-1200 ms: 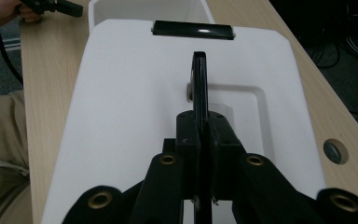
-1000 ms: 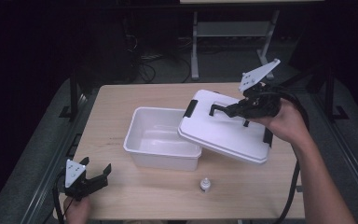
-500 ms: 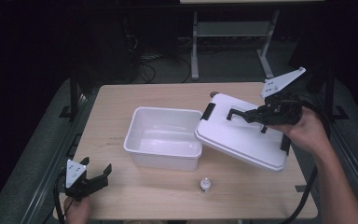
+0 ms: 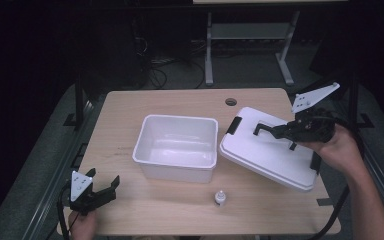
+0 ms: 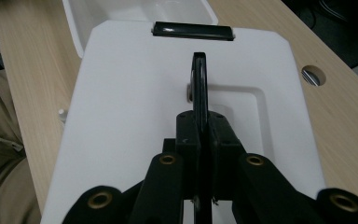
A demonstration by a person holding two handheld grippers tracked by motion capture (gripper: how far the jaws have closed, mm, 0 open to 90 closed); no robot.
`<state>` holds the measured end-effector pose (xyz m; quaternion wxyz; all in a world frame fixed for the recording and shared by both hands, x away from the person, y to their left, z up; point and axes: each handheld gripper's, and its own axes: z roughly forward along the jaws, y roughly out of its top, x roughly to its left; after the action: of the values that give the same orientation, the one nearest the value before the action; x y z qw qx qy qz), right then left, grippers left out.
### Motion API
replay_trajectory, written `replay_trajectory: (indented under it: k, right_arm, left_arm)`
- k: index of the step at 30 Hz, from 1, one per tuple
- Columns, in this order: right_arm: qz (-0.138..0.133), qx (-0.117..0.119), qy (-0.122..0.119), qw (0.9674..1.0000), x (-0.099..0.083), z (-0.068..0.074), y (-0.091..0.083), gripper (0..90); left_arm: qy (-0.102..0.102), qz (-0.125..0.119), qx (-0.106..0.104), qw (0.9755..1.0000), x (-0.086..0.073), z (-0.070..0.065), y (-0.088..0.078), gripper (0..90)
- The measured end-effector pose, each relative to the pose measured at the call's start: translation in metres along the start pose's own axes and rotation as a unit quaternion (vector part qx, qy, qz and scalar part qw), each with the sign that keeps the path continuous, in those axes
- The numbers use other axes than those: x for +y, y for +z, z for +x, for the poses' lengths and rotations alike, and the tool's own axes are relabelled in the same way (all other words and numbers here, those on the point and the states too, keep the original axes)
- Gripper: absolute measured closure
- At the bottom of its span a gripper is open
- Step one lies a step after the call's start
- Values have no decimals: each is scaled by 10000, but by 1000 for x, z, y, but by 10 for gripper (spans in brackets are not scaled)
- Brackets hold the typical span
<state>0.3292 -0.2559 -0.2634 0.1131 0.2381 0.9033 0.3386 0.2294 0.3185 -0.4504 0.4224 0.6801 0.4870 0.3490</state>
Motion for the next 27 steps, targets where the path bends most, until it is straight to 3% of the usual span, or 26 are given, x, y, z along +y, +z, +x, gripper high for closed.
replay_trajectory:
  k: [12,27]
  right_arm:
    - [40,-1,223,9997,-28,-5,4,842]
    - [130,101,419,9990,-50,-9,28,841]
  left_arm:
    - [-29,-9,-4,10000,0,0,-1,130]
    - [-40,-25,32,10000,0,0,-1,130]
